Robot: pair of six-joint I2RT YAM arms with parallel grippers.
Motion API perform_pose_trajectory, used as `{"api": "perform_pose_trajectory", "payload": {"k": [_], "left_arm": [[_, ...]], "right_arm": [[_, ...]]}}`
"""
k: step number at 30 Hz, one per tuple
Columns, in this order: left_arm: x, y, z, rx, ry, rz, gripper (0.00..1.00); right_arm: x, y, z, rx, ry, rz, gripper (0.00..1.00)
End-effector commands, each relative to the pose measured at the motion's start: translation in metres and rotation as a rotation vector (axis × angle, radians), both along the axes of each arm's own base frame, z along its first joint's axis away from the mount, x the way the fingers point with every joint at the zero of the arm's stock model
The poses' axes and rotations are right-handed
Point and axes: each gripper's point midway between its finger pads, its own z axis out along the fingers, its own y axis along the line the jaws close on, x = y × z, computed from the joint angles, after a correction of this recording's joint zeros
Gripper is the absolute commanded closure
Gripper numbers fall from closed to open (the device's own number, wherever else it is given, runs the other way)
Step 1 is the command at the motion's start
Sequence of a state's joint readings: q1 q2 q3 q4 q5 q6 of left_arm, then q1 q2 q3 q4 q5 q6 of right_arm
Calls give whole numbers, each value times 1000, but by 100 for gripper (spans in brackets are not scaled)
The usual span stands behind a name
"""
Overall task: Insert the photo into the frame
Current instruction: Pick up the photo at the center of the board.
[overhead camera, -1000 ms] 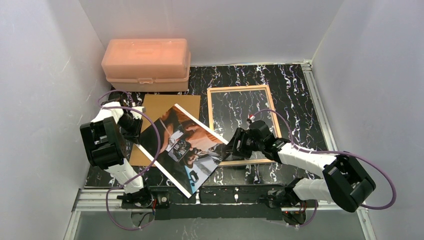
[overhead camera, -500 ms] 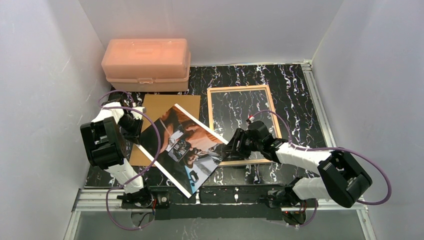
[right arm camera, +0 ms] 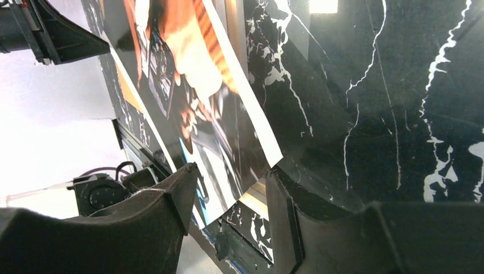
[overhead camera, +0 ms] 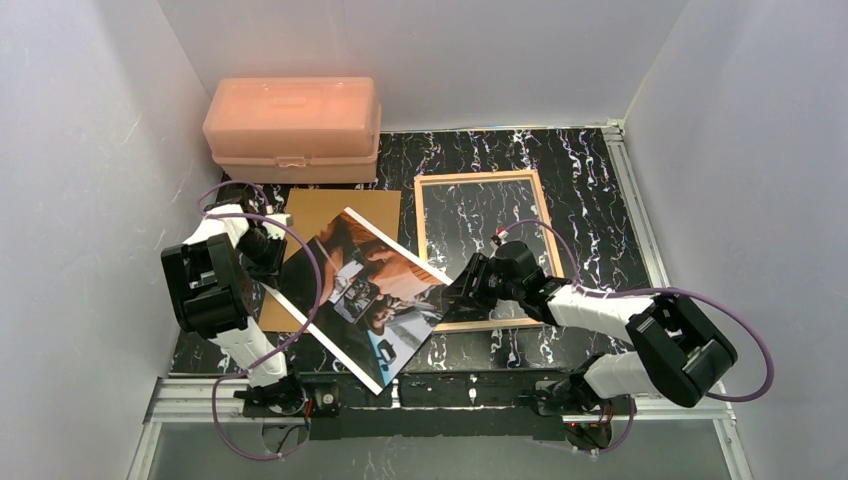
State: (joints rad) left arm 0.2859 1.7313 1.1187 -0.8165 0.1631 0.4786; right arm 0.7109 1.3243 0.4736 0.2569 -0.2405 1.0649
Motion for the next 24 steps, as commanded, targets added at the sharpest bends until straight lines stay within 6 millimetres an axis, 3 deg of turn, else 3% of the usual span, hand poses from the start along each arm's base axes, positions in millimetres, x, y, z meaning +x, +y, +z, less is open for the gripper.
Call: {"api": "perform_pose_trajectory", "payload": {"k": [1, 11, 24], "left_arm": [[-10, -1, -2, 2, 32, -22, 87], [-10, -3, -5, -2, 37, -32, 89], [-11, -4, -14, -6, 50, -40, 90]], "right_arm": [[6, 5, 8, 79, -19, -22, 45], [7, 10, 3, 152, 11, -53, 46], [23, 22, 36, 215, -60, -60, 53]]}}
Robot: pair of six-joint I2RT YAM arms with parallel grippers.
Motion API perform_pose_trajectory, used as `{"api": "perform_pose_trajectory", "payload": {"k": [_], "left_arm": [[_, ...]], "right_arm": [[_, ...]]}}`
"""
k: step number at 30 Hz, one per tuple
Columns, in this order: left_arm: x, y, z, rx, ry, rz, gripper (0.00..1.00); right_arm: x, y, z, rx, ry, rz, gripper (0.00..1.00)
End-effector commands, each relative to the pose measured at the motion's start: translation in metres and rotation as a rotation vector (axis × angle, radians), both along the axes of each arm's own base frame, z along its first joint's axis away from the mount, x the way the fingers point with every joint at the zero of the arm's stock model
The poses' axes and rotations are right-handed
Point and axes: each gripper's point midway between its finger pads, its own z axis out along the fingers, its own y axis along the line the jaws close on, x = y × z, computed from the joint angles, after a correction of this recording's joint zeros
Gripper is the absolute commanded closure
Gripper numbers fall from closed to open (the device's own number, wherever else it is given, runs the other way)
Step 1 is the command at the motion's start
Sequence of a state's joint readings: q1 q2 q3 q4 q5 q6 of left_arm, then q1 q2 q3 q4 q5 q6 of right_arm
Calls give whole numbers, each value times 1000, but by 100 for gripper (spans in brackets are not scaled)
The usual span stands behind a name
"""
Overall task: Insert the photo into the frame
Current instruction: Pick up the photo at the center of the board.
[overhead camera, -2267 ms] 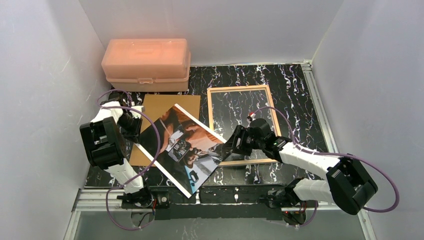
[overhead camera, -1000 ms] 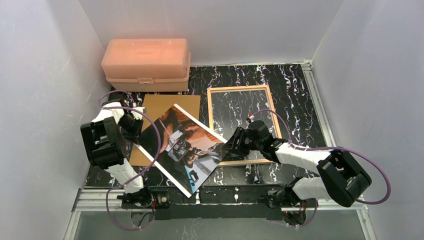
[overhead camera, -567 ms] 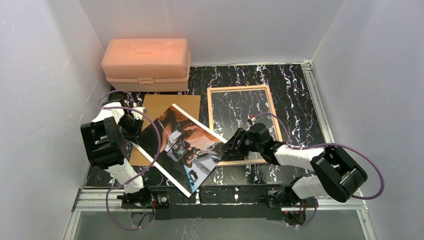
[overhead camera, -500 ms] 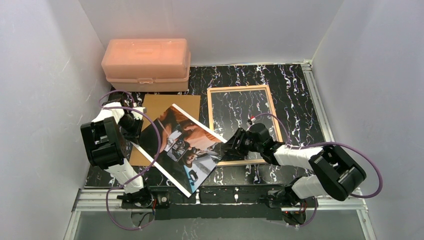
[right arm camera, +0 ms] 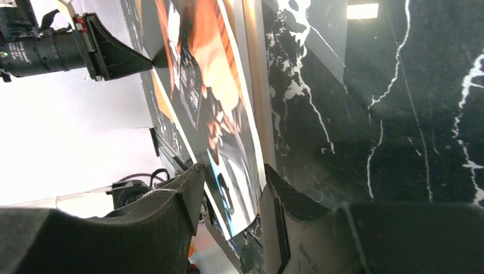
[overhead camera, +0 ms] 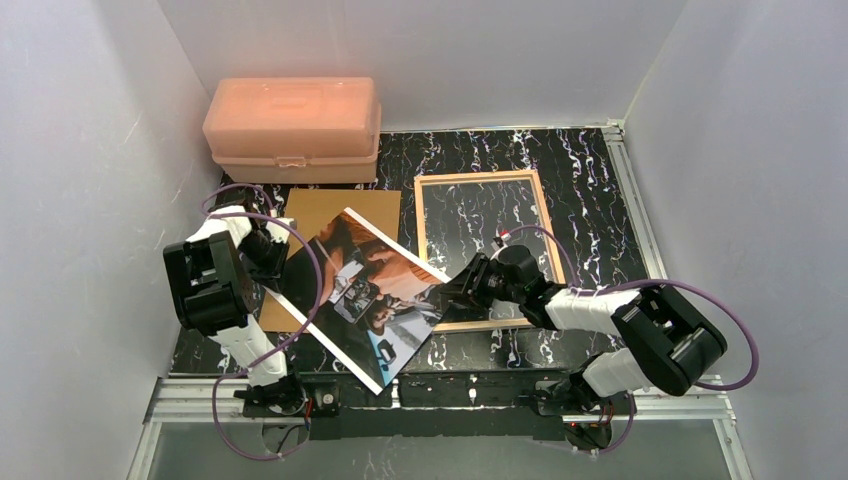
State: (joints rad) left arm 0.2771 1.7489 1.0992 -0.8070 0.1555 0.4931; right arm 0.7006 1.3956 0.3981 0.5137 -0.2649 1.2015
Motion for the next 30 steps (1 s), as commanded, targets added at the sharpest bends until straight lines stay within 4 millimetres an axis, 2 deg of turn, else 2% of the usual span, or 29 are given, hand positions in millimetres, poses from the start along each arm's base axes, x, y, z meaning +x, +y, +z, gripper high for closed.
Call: {"api": "perform_pose_trajectory", "payload": {"k": [1, 8, 9, 12, 14, 16, 20, 22, 26, 29, 30], "left_arm": [[-6, -2, -6, -6, 25, -18, 90], [-7, -3, -8, -8, 27, -24, 90], [-7, -3, -8, -9, 26, -25, 90], [-7, -3, -7, -9, 22, -26, 90], [-6, -3, -4, -7, 20, -28, 91], [-6, -3, 1, -9, 16, -25, 90], [-5, -9, 22, -40, 13, -1, 88], [-5, -16, 39, -78, 16, 24, 85], [0, -31, 70, -164, -27, 72, 81], [2, -38, 87, -197, -58, 78, 81], [2, -39, 90, -199, -62, 78, 81]], "right_arm": [[17, 12, 34, 71, -89, -4, 54], [15, 21, 21, 56, -77, 16, 59], [16, 23, 21, 51, -77, 18, 65], [18, 25, 23, 37, -87, 27, 92], [22, 24, 31, 13, -114, 29, 99], [29, 23, 49, -28, -169, 33, 99], [45, 12, 103, -144, -330, 38, 99], [53, -2, 132, -258, -408, 39, 99], [78, -44, 212, -527, -613, 3, 99], [92, -84, 280, -713, -764, -77, 99], [93, -96, 311, -741, -816, -124, 99]]}}
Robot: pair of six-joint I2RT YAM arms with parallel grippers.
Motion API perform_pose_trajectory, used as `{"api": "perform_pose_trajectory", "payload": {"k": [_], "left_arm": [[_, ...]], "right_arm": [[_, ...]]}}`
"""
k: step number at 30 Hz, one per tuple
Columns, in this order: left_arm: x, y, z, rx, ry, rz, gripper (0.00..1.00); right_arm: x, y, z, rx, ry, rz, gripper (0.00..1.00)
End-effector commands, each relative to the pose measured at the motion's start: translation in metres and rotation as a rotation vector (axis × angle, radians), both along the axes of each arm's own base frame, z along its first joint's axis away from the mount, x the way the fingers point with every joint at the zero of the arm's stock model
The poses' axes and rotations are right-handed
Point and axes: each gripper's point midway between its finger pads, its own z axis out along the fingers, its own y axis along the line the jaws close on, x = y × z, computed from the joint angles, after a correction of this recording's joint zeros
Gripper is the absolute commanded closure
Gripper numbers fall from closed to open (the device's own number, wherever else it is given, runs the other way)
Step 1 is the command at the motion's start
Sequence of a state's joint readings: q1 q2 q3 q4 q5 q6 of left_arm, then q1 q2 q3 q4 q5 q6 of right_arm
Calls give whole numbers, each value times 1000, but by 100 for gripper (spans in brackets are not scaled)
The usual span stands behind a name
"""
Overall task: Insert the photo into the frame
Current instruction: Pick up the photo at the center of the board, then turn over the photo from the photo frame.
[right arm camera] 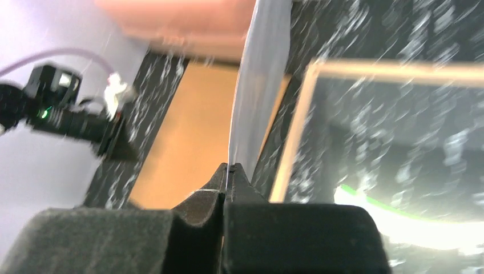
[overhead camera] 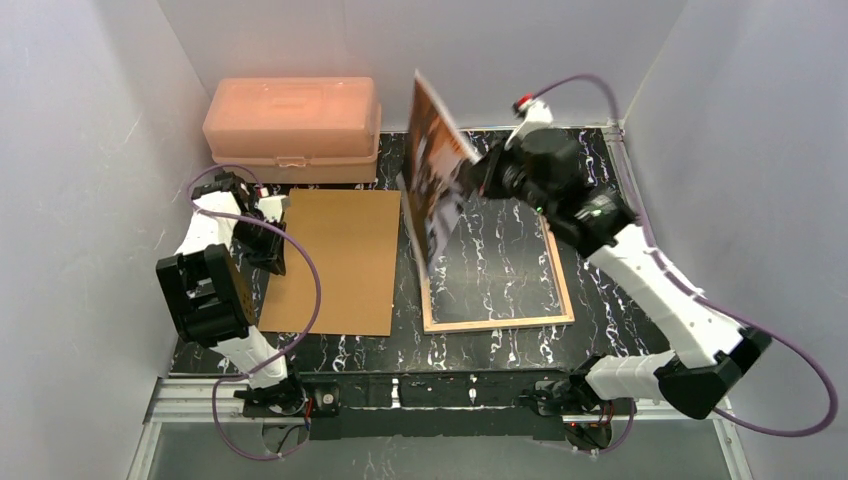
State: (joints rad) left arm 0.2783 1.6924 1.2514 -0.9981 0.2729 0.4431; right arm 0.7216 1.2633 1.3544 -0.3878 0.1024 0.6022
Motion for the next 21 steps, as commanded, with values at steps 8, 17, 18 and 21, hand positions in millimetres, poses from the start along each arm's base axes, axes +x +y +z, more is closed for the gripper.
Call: {"api": "perform_pose_trajectory", "payload": {"k": [8, 17, 18, 21], "left_arm": [[-15, -18, 39, -74, -28, 14, 81], [-14, -16, 38, -66, -23, 16, 82], [-14, -16, 39, -64, -24, 16, 82], [-13, -15, 40, -64, -22, 15, 82]], "right_arm": [[-9, -135, 136, -482, -447, -243, 99], [-5, -104, 24, -778, -206, 1, 99], [-7, -101, 14, -806, -190, 26, 99], [-17, -90, -16, -879, -149, 115, 99]]}}
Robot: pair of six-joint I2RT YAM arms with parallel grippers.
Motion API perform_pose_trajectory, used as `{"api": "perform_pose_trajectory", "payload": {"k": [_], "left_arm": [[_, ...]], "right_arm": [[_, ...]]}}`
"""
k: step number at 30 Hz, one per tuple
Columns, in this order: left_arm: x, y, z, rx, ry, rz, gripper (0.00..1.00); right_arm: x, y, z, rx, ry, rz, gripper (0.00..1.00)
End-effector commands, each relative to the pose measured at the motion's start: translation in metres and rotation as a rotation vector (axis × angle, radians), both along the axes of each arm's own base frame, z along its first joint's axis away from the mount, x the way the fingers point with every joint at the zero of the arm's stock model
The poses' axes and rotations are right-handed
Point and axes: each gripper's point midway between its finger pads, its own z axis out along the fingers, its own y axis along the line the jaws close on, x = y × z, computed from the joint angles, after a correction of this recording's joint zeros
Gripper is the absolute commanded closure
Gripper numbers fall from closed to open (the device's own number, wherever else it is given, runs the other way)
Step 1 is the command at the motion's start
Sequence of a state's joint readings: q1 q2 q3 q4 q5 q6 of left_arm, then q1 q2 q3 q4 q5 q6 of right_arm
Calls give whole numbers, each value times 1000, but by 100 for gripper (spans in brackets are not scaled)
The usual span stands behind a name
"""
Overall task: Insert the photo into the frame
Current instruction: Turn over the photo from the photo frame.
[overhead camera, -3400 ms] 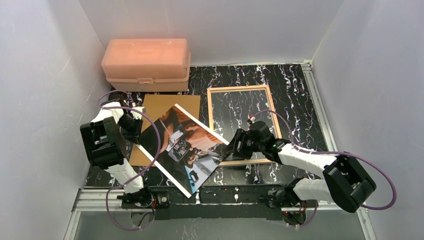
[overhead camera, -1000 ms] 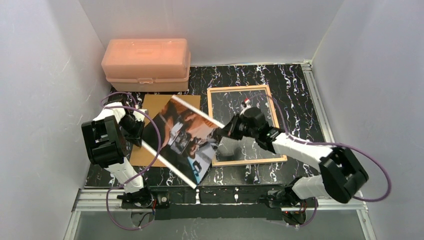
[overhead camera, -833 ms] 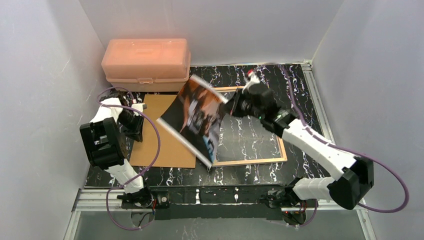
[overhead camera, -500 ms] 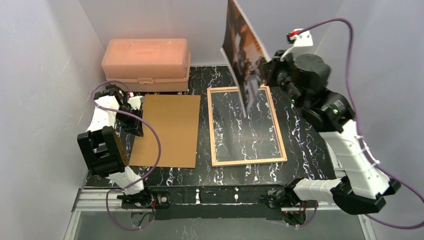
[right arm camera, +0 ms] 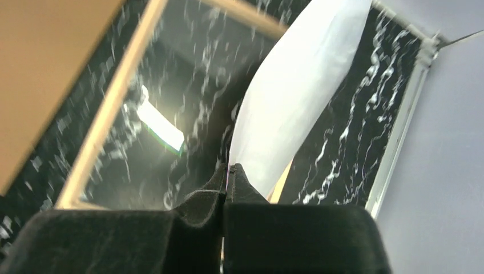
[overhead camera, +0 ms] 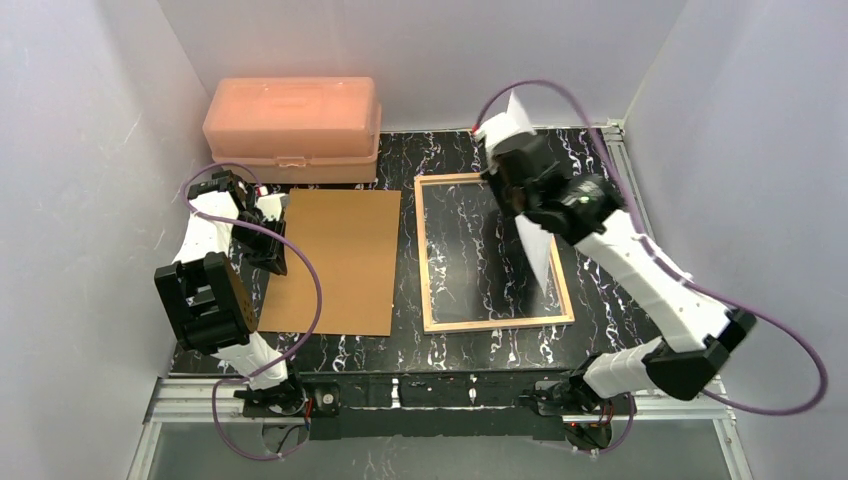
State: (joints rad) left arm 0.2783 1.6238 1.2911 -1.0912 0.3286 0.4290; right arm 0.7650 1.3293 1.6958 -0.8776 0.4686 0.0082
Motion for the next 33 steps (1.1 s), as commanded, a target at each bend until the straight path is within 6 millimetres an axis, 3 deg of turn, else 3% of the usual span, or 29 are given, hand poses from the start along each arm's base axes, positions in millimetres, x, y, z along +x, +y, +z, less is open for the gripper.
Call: {"api": "perform_pose_trajectory", "payload": {"k": [1, 14, 18, 33], "left_arm": [[-6, -3, 9, -14, 5, 3, 82], [-5, -2, 8, -14, 12, 6, 82], [-6, -4, 8, -21, 13, 7, 82], [-9, -5, 0, -28, 25, 10, 83]], "right_arm": [[-24, 8, -48, -178, 124, 108, 99], [-89, 82, -156, -443, 302, 365, 99], [-103, 91, -180, -501, 325, 396, 99], [-110, 85, -208, -746, 207, 420, 99]]}}
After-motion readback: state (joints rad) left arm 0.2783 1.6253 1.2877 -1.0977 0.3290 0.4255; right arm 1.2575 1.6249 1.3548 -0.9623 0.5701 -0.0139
